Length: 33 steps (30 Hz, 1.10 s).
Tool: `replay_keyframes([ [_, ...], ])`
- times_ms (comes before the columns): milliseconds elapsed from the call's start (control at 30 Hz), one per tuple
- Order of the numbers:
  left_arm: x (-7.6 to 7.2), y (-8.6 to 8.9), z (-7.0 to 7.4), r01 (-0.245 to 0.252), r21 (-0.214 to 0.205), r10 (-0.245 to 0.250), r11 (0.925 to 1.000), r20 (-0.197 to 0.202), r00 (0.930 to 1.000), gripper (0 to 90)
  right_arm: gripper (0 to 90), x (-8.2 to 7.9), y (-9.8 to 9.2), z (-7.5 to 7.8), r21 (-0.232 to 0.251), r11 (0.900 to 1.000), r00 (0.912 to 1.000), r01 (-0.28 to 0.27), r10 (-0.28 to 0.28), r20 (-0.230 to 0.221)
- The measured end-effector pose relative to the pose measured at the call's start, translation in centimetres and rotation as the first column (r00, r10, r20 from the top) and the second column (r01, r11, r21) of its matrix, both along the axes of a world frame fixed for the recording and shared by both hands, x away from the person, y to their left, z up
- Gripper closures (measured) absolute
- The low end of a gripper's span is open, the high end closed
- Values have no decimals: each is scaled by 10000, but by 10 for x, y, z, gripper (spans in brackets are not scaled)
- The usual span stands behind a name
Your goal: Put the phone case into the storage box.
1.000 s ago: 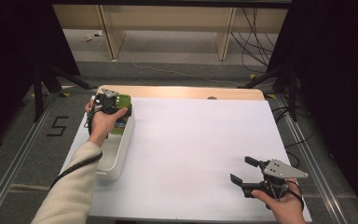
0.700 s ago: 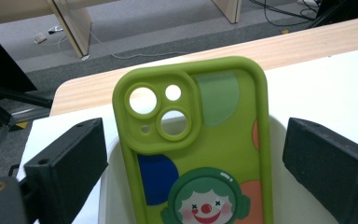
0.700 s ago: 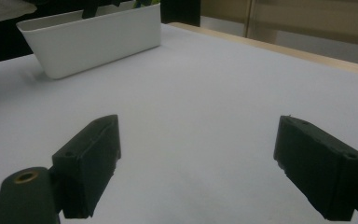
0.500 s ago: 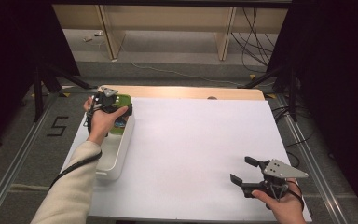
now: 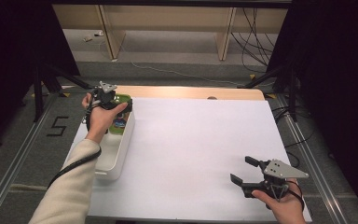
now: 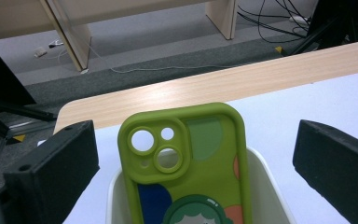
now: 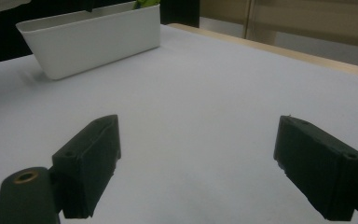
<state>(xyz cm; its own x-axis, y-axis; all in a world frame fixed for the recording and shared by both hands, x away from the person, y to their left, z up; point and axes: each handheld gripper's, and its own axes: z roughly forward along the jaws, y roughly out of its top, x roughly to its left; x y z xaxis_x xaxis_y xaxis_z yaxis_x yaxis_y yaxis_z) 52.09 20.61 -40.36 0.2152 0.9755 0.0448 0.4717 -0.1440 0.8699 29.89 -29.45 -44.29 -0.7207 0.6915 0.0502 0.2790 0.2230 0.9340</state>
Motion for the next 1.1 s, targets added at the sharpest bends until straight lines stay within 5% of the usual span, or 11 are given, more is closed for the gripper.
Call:
replay_keyframes([
  [1100, -26, 1, 14, 212, -264, -203, 9994, 325, 9993, 0, 158, 0, -1, 0, -3, 10000, 10000, 36, -36, 8],
])
